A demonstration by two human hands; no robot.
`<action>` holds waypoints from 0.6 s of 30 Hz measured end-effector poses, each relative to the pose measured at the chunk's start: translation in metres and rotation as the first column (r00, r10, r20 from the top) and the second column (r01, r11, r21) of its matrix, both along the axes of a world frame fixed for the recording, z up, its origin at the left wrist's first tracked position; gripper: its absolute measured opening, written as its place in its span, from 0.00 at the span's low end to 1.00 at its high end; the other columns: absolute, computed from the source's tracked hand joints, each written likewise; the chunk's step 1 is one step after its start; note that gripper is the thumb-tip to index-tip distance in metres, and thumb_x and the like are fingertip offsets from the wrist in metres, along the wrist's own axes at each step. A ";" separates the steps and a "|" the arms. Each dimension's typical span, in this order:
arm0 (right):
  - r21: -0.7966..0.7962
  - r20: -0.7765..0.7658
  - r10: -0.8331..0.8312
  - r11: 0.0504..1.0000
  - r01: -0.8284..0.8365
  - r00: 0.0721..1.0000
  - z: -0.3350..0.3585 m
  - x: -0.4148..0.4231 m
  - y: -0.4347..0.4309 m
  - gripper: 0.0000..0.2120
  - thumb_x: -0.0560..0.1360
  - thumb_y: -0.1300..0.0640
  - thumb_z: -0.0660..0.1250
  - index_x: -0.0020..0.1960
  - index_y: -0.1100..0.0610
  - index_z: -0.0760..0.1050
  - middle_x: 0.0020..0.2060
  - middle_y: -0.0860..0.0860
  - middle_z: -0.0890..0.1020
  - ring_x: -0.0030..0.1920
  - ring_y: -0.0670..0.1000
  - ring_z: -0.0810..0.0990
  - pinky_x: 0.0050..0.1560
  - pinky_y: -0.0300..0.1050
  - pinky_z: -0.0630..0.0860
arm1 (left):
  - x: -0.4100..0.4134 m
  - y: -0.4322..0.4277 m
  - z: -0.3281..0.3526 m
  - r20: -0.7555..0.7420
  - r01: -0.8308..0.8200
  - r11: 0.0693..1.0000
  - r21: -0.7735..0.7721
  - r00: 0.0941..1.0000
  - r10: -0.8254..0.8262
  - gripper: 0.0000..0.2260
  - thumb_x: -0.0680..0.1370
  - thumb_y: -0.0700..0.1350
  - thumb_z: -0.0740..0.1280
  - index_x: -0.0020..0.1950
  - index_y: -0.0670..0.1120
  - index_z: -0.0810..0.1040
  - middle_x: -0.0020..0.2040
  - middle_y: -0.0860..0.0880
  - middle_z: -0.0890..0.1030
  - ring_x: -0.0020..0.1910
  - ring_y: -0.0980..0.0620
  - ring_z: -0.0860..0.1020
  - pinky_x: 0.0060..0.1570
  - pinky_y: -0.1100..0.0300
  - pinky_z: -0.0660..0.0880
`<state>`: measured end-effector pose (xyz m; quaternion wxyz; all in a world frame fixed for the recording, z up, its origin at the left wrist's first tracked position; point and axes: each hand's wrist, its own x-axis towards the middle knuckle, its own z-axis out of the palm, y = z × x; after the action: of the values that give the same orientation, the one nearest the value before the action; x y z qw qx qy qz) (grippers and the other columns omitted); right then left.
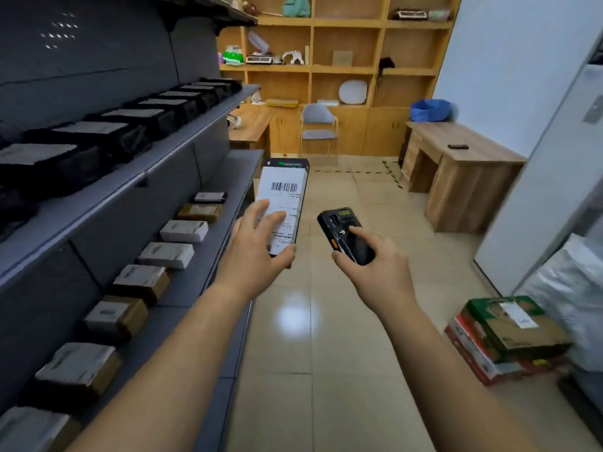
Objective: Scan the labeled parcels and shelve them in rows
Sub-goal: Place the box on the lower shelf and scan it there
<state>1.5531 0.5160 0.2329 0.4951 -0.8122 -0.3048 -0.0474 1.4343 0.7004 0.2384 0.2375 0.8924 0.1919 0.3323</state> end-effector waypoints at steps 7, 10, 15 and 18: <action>-0.012 -0.044 -0.057 0.998 0.057 0.997 -0.039 0.177 0.084 0.26 0.69 0.45 0.75 0.65 0.45 0.77 0.52 0.42 0.77 0.54 0.45 0.76 0.56 0.44 0.75 | 0.186 0.089 -0.040 -0.064 0.028 1.000 0.010 0.998 -0.027 0.26 0.75 0.52 0.72 0.71 0.52 0.71 0.75 0.54 0.60 0.72 0.51 0.61 0.64 0.56 0.66; -0.027 -0.026 -0.034 0.999 0.033 0.999 -0.038 0.255 0.131 0.26 0.69 0.45 0.75 0.66 0.46 0.76 0.52 0.43 0.77 0.54 0.46 0.76 0.55 0.42 0.74 | 0.263 0.133 -0.042 -0.078 0.018 1.000 -0.011 0.997 -0.019 0.26 0.75 0.52 0.72 0.72 0.52 0.70 0.75 0.55 0.59 0.72 0.51 0.61 0.64 0.55 0.67; -0.041 -0.006 0.036 0.999 -0.036 0.999 -0.031 0.367 0.230 0.25 0.69 0.46 0.75 0.65 0.47 0.77 0.53 0.44 0.78 0.54 0.46 0.76 0.55 0.43 0.75 | 0.360 0.219 -0.042 -0.079 -0.054 0.998 -0.038 0.996 0.051 0.26 0.75 0.52 0.72 0.71 0.52 0.71 0.75 0.55 0.60 0.72 0.51 0.61 0.63 0.58 0.63; -0.059 -0.017 0.091 0.994 -0.092 0.996 -0.032 0.422 0.297 0.25 0.69 0.47 0.76 0.65 0.47 0.77 0.52 0.43 0.78 0.53 0.43 0.73 0.54 0.39 0.71 | 0.402 0.281 -0.049 -0.077 -0.116 0.991 -0.067 0.991 0.111 0.25 0.74 0.52 0.72 0.70 0.52 0.72 0.75 0.54 0.60 0.72 0.51 0.63 0.66 0.54 0.65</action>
<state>1.9751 0.8125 0.2011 0.4747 -0.8120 -0.3395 -0.0096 1.8363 0.9814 0.1891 0.2425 0.8827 0.2626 0.3051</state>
